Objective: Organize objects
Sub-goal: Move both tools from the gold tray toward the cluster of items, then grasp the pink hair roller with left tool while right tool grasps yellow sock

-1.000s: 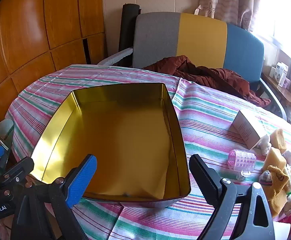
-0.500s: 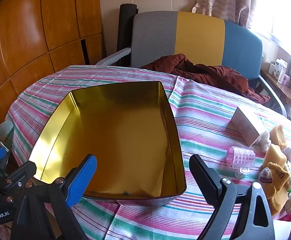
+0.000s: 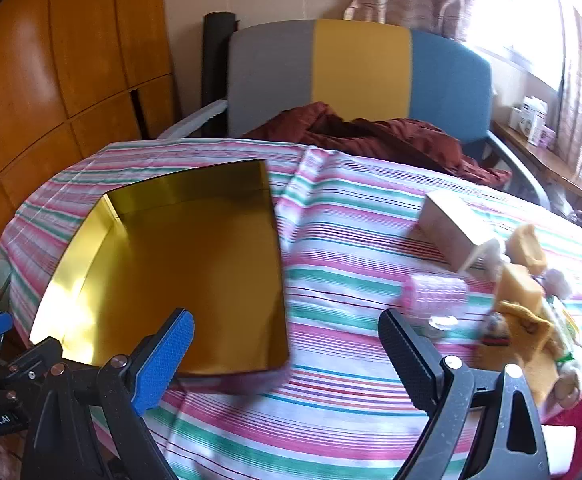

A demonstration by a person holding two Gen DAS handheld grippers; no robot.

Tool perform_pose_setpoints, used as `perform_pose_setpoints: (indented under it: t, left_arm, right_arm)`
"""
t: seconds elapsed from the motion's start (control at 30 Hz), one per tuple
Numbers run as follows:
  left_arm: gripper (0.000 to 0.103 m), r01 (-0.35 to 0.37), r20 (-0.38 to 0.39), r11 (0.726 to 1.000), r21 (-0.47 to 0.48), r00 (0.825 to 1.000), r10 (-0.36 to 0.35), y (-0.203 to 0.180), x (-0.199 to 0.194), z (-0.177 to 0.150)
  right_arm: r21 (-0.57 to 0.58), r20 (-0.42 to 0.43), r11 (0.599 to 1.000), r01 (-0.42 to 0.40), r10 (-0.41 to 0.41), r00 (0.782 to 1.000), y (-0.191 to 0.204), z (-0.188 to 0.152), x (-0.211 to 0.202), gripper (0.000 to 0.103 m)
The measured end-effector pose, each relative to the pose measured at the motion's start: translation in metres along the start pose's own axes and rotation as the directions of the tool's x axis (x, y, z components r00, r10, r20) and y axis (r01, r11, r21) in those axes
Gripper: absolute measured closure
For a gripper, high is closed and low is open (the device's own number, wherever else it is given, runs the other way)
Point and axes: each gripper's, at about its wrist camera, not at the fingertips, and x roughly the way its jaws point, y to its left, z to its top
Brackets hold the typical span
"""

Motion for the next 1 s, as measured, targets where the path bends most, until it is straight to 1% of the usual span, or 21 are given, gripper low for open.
perform_pose_setpoints:
  t: [0.1, 0.2, 0.27, 0.33, 0.4, 0.43, 0.53, 0.57, 0.63, 0.67, 0.77, 0.83, 0.93, 1.0]
  left_arm:
    - [0.0, 0.058, 0.019, 0.997, 0.051, 0.998, -0.059, -0.018, -0.005, 0.006]
    - [0.0, 0.116, 0.015, 0.988, 0.103, 0.993, -0.118, -0.035, -0.006, 0.011]
    - [0.0, 0.17, 0.001, 0.973, 0.154, 0.985, -0.172, -0.054, -0.004, 0.016]
    - [0.0, 0.219, -0.005, 0.953, 0.209, 0.975, -0.223, -0.072, -0.003, 0.02]
    - [0.0, 0.282, 0.01, 0.925, 0.254, 0.956, -0.294, -0.088, -0.006, 0.022]
    - [0.0, 0.297, 0.014, 0.915, 0.275, 0.95, -0.312, -0.097, -0.007, 0.025]
    - [0.0, 0.299, 0.006, 0.895, 0.332, 0.948, -0.319, -0.126, -0.004, 0.037]
    - [0.0, 0.307, -0.011, 0.89, 0.336, 0.947, -0.322, -0.137, -0.001, 0.042]
    - [0.0, 0.346, -0.044, 0.88, 0.325, 0.935, -0.351, -0.152, 0.002, 0.052]
    - [0.0, 0.354, -0.056, 0.879, 0.32, 0.933, -0.356, -0.161, 0.005, 0.057]
    - [0.004, 0.357, -0.081, 0.87, 0.34, 0.933, -0.351, -0.191, 0.017, 0.068]
    - [0.005, 0.368, -0.111, 0.86, 0.355, 0.929, -0.352, -0.212, 0.027, 0.073]
    - [0.007, 0.37, -0.166, 0.861, 0.349, 0.929, -0.332, -0.243, 0.05, 0.079]
    - [0.008, 0.361, -0.202, 0.872, 0.33, 0.93, -0.308, -0.256, 0.066, 0.082]
  right_arm:
    - [0.03, -0.009, 0.999, 0.023, -0.022, 1.0, -0.022, -0.004, -0.006, 0.008]
    - [0.059, -0.025, 0.997, 0.051, -0.049, 0.998, -0.045, -0.008, -0.013, 0.008]
    - [0.08, -0.032, 0.995, 0.064, -0.062, 0.998, -0.064, -0.011, -0.019, 0.008]
    - [0.095, -0.038, 0.99, 0.101, -0.098, 0.994, -0.083, -0.015, -0.027, 0.008]
    - [0.112, -0.052, 0.983, 0.143, -0.138, 0.989, -0.106, -0.02, -0.035, 0.008]
    - [0.123, -0.064, 0.979, 0.164, -0.157, 0.986, -0.117, -0.023, -0.038, 0.008]
    - [0.142, -0.087, 0.968, 0.209, -0.198, 0.976, -0.141, -0.03, -0.043, 0.008]
    - [0.153, -0.096, 0.964, 0.217, -0.204, 0.974, -0.149, -0.032, -0.044, 0.008]
    - [0.182, -0.111, 0.958, 0.222, -0.205, 0.972, -0.165, -0.035, -0.046, 0.008]
    - [0.2, -0.118, 0.953, 0.229, -0.208, 0.971, -0.174, -0.036, -0.047, 0.008]
    - [0.228, -0.117, 0.943, 0.244, -0.223, 0.968, -0.19, -0.035, -0.047, 0.008]
    - [0.236, -0.116, 0.937, 0.257, -0.235, 0.965, -0.198, -0.034, -0.046, 0.008]
    - [0.251, -0.114, 0.93, 0.27, -0.249, 0.962, -0.211, -0.033, -0.045, 0.008]
    - [0.267, -0.107, 0.926, 0.269, -0.249, 0.963, -0.218, -0.033, -0.043, 0.008]
